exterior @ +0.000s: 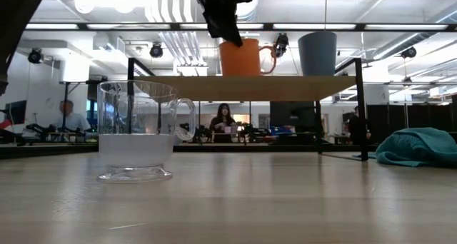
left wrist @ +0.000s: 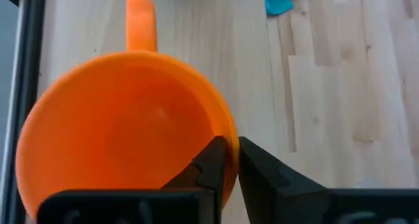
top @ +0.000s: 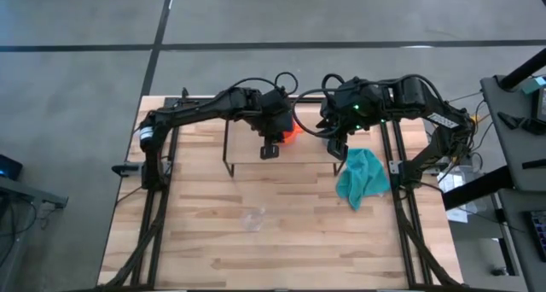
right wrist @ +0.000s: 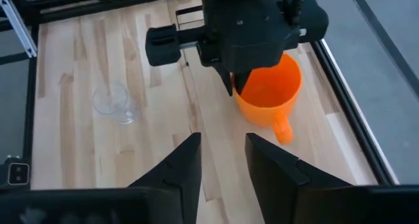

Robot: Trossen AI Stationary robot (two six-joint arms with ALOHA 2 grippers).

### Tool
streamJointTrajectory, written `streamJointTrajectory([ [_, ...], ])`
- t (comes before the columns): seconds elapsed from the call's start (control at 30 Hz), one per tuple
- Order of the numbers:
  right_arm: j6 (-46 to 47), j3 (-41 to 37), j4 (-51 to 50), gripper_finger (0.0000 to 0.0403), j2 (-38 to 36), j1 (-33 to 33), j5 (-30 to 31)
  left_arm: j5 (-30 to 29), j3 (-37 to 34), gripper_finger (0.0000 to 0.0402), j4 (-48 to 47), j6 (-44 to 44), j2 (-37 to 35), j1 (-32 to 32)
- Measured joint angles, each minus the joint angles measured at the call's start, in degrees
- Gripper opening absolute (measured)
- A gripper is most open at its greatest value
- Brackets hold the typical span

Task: Stack small to large cups/mugs on shelf
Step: Put the orange mug onto the shelf, then put the transparent mug onto the shelf

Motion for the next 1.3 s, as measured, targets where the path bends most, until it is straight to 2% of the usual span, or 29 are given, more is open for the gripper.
streamJointTrajectory([
  [0.17, -0.3, -0.3, 0.0, 0.012, 0.0, 0.0, 0.0, 0.0, 2.1, 0.0068, 0.6, -0.2, -0.6, 0.0],
  [0.33, -0.3, -0.5, 0.0, 0.0121, 0.0, 0.0, 0.0, -0.1, 2.9, 0.0092, 0.8, -0.2, -0.5, 0.0],
  [0.5, -0.3, -0.6, 0.0, 0.0121, 0.0, 0.0, 0.0, -0.4, 4.9, 0.01, 0.9, 0.0, -0.7, 0.2],
  [0.77, -0.3, -0.6, 0.0, 0.0121, 0.0, 0.0, 0.0, -0.5, 13.2, 0.0101, -3.2, -0.7, -3.4, -0.8],
  [0.97, -0.3, -1.6, 0.0, 0.0121, 0.0, 0.0, -2.4, -0.6, 15.9, 0.0101, -10.6, -5.1, -10.4, -1.5],
  [1.13, -3.6, -4.3, 0.5, 0.0121, 1.5, 1.0, -3.6, -1.4, 15.8, 0.0101, -9.7, -9.3, -18.0, -1.6],
  [1.2, -7.1, -5.2, 1.8, 0.0121, 3.1, 1.9, -4.2, -3.5, 15.8, 0.0101, -9.3, -9.3, -20.4, -1.6],
  [1.3, -15.3, -5.5, 4.2, 0.0121, 6.0, 3.6, -8.6, -9.4, 15.8, 0.0101, -9.4, -9.3, -22.8, -1.6],
])
